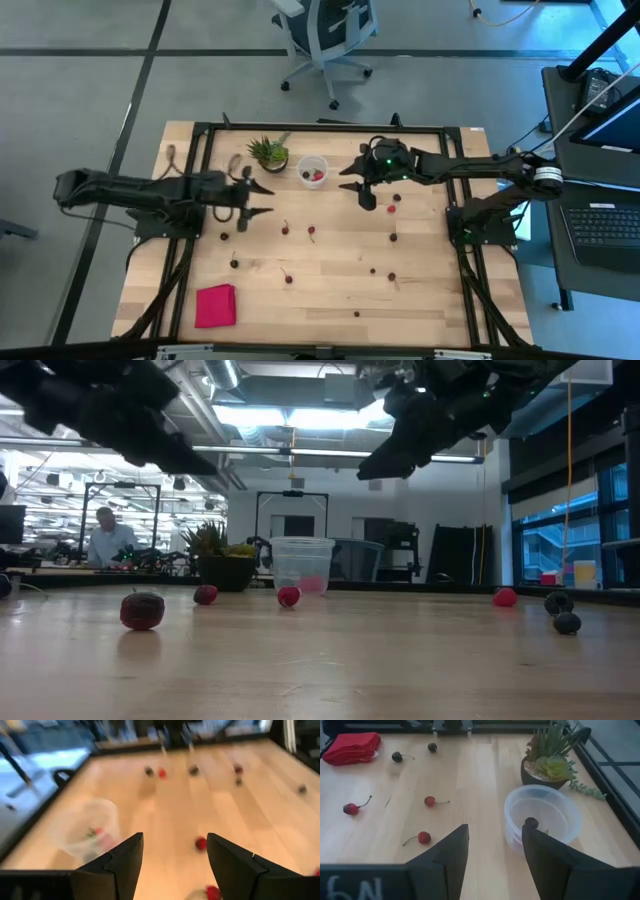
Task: Pick and placing Produce into tupperware
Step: Put the red cherry into the transparent container
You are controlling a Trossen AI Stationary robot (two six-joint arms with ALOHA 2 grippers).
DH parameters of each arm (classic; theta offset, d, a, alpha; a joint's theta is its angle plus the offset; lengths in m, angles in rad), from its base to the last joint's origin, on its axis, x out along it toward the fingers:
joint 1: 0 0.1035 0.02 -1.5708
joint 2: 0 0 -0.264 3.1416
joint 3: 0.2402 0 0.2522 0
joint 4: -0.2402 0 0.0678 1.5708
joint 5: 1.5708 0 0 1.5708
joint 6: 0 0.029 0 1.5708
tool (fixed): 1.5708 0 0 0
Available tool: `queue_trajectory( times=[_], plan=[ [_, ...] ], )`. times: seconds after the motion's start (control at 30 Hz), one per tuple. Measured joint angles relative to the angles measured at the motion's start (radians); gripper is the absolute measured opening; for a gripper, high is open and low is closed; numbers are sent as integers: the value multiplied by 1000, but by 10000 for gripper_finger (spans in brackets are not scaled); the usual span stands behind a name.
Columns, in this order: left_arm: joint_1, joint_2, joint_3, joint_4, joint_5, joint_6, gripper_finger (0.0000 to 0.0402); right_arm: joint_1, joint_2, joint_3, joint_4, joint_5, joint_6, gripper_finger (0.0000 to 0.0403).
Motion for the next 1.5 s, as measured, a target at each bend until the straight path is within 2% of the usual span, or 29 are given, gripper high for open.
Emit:
queue_trajectory(
  times=[0.33,0.63,0.73,0.97,1.5],
  plan=[
    [-120,424,146,-2,-46,-61,212,0,-2,0,-68,0,-6,186],
    [-141,647,199,-1,-50,-174,212,0,-2,0,-99,1,-28,186],
    [-141,688,199,-3,-50,-219,212,0,-2,0,-101,1,-29,186],
    [-141,756,199,1,-51,-224,212,0,-2,0,-101,1,-30,186],
    [-141,767,199,48,-92,-223,181,0,-1,1,-100,2,-25,186]
  ],
)
